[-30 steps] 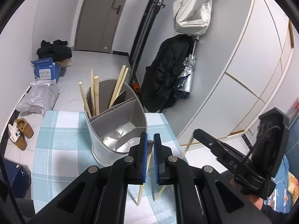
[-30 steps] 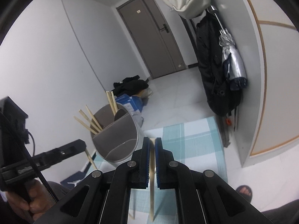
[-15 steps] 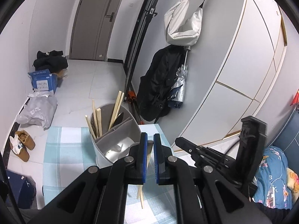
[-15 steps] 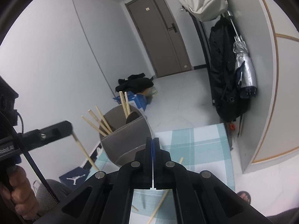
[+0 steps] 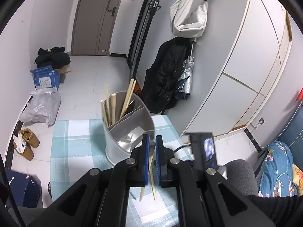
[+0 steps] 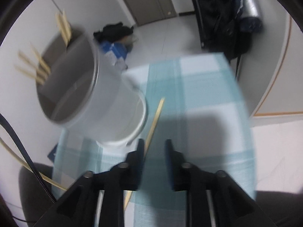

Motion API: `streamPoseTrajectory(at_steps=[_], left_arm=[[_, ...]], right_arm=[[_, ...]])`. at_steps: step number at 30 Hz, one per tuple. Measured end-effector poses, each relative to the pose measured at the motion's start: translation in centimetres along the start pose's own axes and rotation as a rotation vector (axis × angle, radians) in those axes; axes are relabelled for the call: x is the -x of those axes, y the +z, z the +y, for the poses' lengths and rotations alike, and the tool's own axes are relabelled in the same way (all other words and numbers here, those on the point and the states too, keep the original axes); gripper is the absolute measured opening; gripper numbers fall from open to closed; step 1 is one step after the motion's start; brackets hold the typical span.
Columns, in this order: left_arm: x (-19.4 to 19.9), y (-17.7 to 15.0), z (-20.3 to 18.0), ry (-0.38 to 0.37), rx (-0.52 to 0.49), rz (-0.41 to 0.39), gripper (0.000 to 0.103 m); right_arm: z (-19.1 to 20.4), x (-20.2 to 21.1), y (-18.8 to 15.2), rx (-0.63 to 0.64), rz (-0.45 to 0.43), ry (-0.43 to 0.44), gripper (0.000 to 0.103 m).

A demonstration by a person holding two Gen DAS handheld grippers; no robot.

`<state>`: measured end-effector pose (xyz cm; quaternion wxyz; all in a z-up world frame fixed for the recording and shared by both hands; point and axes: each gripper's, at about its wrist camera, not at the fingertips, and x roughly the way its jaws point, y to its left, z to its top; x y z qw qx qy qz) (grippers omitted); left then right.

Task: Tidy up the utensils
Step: 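Carry the chopstick into the holder with the left gripper while the right raises its chopstick, then lift the chopstick over the holder with the right gripper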

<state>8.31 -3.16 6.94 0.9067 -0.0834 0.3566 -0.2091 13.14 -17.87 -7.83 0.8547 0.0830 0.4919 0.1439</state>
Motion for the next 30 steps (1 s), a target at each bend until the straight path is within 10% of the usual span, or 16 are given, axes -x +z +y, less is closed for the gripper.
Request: streamPoseTrajectory(at_steps=[6, 10, 23, 30], left_arm=[[0.3, -0.4, 1.0, -0.003, 0.021, 0.005, 0.002], [0.5, -0.6, 1.4, -0.009, 0.033, 0.006, 0.002], [0.1, -1.0, 2.4, -0.046, 0.062, 0.004, 0.002], [0.2, -0.8, 2.6, -0.051, 0.07, 0.005, 0.002]], right_arm=[[3.2, -2.1, -2.0, 0.1, -0.024, -0.144, 0.04], [4.8, -2.4, -3.1, 0.239, -0.026, -0.254, 0.008], [0.8, 3.9, -6.8, 0.202, 0.26, -0.072, 0.006], [1.3, 3.3, -5.4, 0.238, 0.221, -0.018, 0.013]])
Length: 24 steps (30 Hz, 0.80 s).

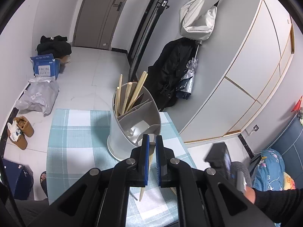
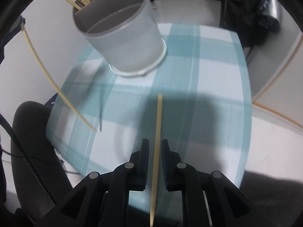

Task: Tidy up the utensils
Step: 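Lift the chopstick over the holder with the right gripper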

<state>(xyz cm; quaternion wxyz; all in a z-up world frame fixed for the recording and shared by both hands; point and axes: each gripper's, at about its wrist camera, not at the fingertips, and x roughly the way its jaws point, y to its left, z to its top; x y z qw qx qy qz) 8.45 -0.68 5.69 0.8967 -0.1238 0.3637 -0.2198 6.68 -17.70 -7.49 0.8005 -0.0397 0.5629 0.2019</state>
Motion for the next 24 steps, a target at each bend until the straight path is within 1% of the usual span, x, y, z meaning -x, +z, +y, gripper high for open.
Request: streamPoseTrajectory(at_steps=[4, 8, 10, 12, 13, 14, 18, 19, 21, 23, 24], left_arm=[[0.2, 0.0, 0.0, 0.008, 0.0, 0.001, 0.002], [0.1, 0.1, -0.1, 0.006, 0.005, 0.005, 0.002], [0.0, 0.1, -0.2, 0.007, 0.006, 0.005, 0.002], [0.0, 0.2, -0.2, 0.006, 0.006, 0.006, 0.002], [0.0, 0.2, -0.3, 0.006, 0.006, 0.007, 0.002], [0.0, 0.3, -0.4, 0.007, 0.005, 0.006, 0.002], [0.4, 0.9, -1.0, -0.001, -0.003, -0.001, 0.002], [0.5, 1.0, -1.1, -0.002, -0.006, -0.005, 0.002], [0.9, 1.4, -1.4, -0.007, -0.009, -0.013, 0.002], [1.3, 1.8, -1.8, -0.014, -0.01, -0.02, 0.002], [1.5, 2.1, -1.9, -0.017, -0.01, -0.027, 0.002]], right_arm=[[0.1, -1.8, 2.5, 0.027, -0.012, -0.064, 0.014], [0.7, -3.9, 4.0, 0.046, 0.01, -0.104, 0.014], [1.6, -4.4, 4.2, 0.095, -0.009, -0.159, 0.017], [2.4, -4.5, 4.2, 0.133, -0.009, -0.212, 0.017], [2.7, -4.5, 4.2, 0.14, -0.015, -0.22, 0.008], [2.7, -4.5, 4.1, 0.133, -0.022, -0.207, 0.006], [1.3, -3.8, 3.7, 0.044, -0.061, -0.128, 0.006], [0.9, -3.2, 3.5, 0.02, -0.09, -0.1, 0.006], [0.2, -1.3, 3.2, -0.017, -0.157, -0.071, 0.006], [-0.5, 1.5, 2.8, -0.052, -0.251, -0.017, 0.005], [-0.5, 2.6, 2.6, -0.059, -0.297, -0.007, 0.005]])
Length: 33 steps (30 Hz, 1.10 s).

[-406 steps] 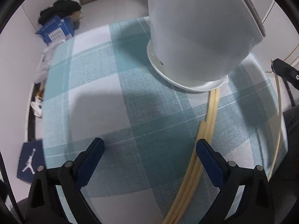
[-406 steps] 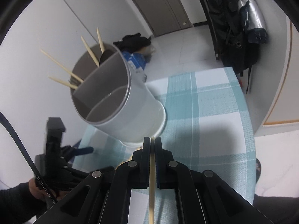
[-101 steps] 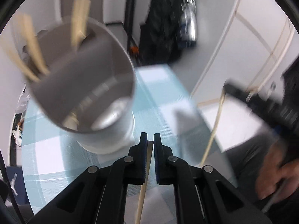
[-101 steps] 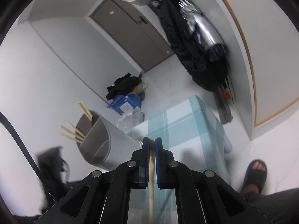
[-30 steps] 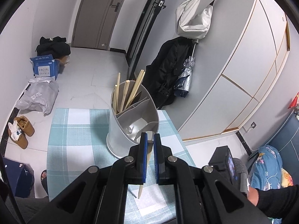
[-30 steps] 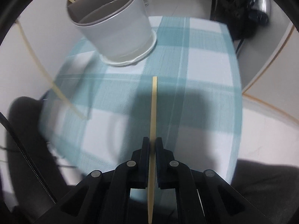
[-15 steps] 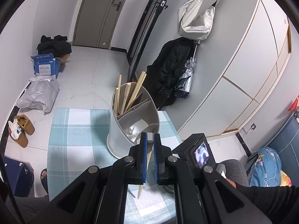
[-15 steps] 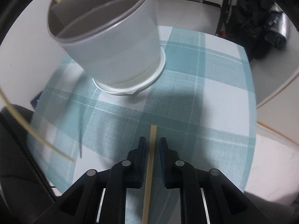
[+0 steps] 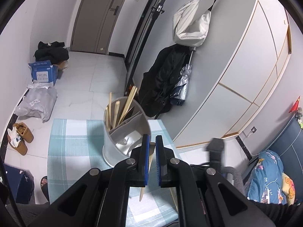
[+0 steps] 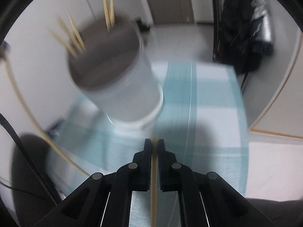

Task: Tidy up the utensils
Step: 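Lift the chopstick over the holder with the right gripper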

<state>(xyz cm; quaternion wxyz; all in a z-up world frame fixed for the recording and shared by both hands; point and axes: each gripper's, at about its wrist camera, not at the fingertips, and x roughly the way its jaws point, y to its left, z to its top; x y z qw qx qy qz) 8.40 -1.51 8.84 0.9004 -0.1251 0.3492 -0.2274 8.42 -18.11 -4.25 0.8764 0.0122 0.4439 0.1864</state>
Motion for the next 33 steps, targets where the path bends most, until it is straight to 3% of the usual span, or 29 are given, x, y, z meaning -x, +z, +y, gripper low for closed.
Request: streamPoseTrajectory(at_steps=[4, 9, 24, 29, 33], left_arm=[[0.9, 1.5, -0.8, -0.022, -0.003, -0.02, 0.002], [2.5, 3.9, -2.1, -0.042, -0.041, -0.067, 0.002], [4.0, 11.9, -1.1, 0.027, -0.088, -0.195, 0.002], [2.4, 12.9, -0.1, 0.057, -0.106, -0.202, 0.002], [0.0, 13.0, 0.5, 0.088, -0.147, -0.18, 0.002]], right_arm=[[-0.2, 5.6, 0.7, -0.051, -0.215, 0.045, 0.005], [0.4, 9.4, 2.3, -0.101, -0.38, 0.07, 0.005], [4.2, 14.7, 15.2, 0.045, -0.688, 0.158, 0.005], [4.8, 12.9, 18.4, 0.056, -0.751, 0.181, 0.005], [5.0, 10.1, 19.6, 0.048, -0.75, 0.189, 0.005]])
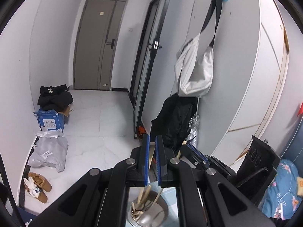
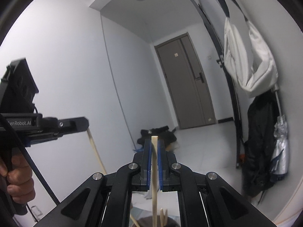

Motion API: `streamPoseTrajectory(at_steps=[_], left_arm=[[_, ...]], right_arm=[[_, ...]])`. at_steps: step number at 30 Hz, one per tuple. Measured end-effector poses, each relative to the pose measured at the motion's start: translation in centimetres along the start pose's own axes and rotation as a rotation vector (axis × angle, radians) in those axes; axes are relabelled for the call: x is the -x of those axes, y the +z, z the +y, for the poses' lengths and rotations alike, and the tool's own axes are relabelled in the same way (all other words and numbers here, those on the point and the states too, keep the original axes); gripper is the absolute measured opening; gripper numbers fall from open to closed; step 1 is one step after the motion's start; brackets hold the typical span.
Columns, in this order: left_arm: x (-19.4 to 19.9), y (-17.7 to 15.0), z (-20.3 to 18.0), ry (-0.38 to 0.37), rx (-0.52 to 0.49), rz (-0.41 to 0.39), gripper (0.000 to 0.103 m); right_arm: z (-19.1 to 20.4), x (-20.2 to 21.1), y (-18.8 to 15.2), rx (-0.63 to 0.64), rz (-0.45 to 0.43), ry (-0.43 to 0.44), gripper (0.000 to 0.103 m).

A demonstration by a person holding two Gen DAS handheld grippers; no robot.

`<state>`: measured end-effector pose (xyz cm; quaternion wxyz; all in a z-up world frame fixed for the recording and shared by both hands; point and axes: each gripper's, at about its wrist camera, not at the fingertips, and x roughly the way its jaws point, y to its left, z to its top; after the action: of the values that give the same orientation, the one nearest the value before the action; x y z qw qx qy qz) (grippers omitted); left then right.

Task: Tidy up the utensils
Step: 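Lift the chopstick over the holder with the right gripper, then lower the chopstick into the holder and open the right gripper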

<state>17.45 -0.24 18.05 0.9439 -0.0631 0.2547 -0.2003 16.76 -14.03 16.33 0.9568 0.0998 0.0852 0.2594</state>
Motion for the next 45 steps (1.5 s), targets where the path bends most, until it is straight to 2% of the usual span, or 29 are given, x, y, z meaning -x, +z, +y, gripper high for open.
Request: streamPoseTrajectory(at_steps=[6, 14, 20, 21, 31, 33, 35, 38, 40, 42, 44, 45], left_arm=[[-3.0, -1.4, 1.9, -0.003, 0.006, 0.079, 0.002], [-3.6, -2.8, 2.9, -0.079, 0.048, 0.121, 0.002], [-4.8, -4.3, 2.6, -0.093, 0.044, 0.187, 0.003], [-5.1, -4.7, 2.8, -0.077, 0.057, 0.203, 0.003], [-5.4, -6.6, 3.6, -0.116, 0.144, 0.273, 0.002], [-5.6, -7.1, 3.7, -0.157, 0.165, 0.302, 0.003], [-5.4, -7.2, 3.8, -0.163, 0.187, 0.299, 0.003], [-5.4, -7.6, 3.5, -0.179, 0.189, 0.332, 0.005], [-5.4, -7.9, 3.6, -0.142, 0.194, 0.328, 0.005], [-5.3, -8.1, 3.6, -0.148, 0.205, 0.334, 0.005], [-5.2, -8.2, 3.5, -0.128, 0.195, 0.327, 0.01], [-5.1, -8.3, 3.6, -0.126, 0.19, 0.321, 0.02]], right_arm=[[-0.2, -2.0, -2.6, -0.022, -0.001, 0.002, 0.005], [-0.3, -2.1, -5.9, -0.005, 0.065, 0.039, 0.005], [0.6, -2.2, -7.6, 0.066, 0.14, 0.061, 0.005], [0.8, -2.2, -7.9, 0.078, 0.149, 0.059, 0.005], [1.9, -1.7, -10.9, 0.133, 0.264, 0.064, 0.005], [2.1, -1.7, -11.2, 0.14, 0.284, 0.058, 0.005], [2.3, -1.7, -11.5, 0.134, 0.316, 0.063, 0.006], [2.3, -0.7, -12.0, 0.125, 0.317, 0.037, 0.009], [1.8, 0.0, -12.2, 0.096, 0.323, 0.023, 0.012], [1.4, 0.7, -12.2, 0.076, 0.326, 0.003, 0.013], [0.8, 1.7, -12.1, 0.055, 0.319, -0.02, 0.02], [0.7, 2.2, -12.0, 0.05, 0.315, -0.028, 0.022]])
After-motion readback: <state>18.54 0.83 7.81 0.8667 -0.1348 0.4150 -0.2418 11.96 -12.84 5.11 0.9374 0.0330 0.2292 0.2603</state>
